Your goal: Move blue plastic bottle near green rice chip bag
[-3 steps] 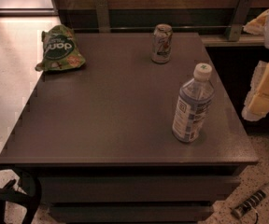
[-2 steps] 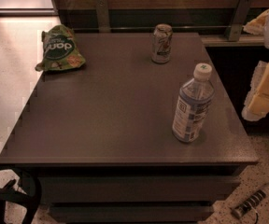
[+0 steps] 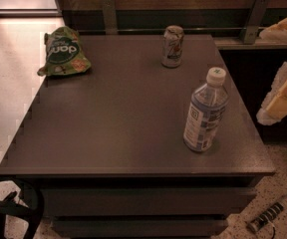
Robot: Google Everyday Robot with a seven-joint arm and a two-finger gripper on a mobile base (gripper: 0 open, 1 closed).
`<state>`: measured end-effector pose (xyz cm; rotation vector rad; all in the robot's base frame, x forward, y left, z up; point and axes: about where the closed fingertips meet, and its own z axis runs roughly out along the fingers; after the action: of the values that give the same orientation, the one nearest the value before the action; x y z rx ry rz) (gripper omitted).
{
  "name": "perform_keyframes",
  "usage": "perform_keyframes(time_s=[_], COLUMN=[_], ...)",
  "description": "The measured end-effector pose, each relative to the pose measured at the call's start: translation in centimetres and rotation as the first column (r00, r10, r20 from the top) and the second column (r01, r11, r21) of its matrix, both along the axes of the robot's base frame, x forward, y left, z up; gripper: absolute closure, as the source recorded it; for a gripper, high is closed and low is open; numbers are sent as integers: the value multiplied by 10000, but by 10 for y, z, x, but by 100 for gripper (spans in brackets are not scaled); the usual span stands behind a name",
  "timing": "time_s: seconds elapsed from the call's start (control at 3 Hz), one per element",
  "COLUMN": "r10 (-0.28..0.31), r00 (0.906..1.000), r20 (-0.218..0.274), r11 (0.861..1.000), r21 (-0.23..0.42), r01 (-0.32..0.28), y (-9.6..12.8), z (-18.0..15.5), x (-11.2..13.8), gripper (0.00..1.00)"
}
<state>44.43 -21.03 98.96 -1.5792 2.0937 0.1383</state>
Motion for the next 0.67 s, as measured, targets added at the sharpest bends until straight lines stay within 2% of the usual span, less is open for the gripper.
perform_keyframes(time_s=[0.33, 0.67], r10=[375, 787], r00=[9991, 9902], r20=[221, 1157], r11=[9891, 9300], r21=[1416, 3492], r01=[-403, -1147], y=[12, 31], z=[-8, -29], x=[-6, -10], gripper=[0, 0])
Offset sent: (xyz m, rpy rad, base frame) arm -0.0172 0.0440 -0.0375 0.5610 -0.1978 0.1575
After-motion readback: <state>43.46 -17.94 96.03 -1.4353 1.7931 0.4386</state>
